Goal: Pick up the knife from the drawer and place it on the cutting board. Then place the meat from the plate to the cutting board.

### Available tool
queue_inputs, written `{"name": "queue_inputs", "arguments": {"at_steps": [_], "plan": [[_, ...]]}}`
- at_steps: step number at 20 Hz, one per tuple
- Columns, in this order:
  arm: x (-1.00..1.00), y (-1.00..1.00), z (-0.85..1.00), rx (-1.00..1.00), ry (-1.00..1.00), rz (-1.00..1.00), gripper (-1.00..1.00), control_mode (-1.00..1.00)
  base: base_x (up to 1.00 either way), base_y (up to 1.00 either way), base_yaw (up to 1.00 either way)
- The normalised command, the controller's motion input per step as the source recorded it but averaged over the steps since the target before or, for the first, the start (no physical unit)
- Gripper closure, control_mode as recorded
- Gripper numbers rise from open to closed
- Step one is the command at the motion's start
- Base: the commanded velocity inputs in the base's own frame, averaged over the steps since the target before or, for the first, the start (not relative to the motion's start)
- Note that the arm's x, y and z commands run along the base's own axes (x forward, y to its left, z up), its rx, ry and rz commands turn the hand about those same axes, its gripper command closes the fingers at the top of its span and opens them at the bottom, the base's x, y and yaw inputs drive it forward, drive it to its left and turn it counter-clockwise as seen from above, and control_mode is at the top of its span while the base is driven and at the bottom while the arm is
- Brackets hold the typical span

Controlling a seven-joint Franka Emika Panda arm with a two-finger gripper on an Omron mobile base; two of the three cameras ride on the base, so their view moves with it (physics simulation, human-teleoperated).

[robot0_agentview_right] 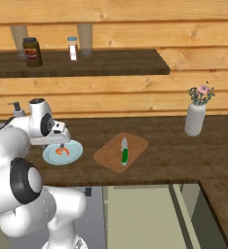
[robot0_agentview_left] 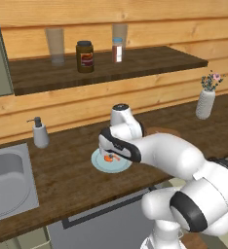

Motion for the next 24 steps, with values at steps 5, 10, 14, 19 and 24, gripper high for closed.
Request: {"name": "queue_inputs", "arguments": {"at_steps": [5, 10, 14, 19, 24], "plan": [[0.00, -0.01, -0.21, 0.00, 0.00, 0.10, -1.00, -1.00, 0.00, 0.00, 0.00], [0.01, -0.01, -0.14, 0.00, 0.00, 0.10, -1.00, -1.00, 0.00, 0.00, 0.00], [0.01, 0.00, -0.25, -0.01, 0.00, 0.10, -1.00, -1.00, 0.00, 0.00, 0.00], [0.26, 0.00, -0.24, -0.01, 0.00, 0.06, -1.00, -1.00, 0.00, 0.00, 0.00], [0.38, 0.02, -0.33, -0.03, 0.00, 0.02, -1.00, -1.00, 0.00, 0.00, 0.00]]}}
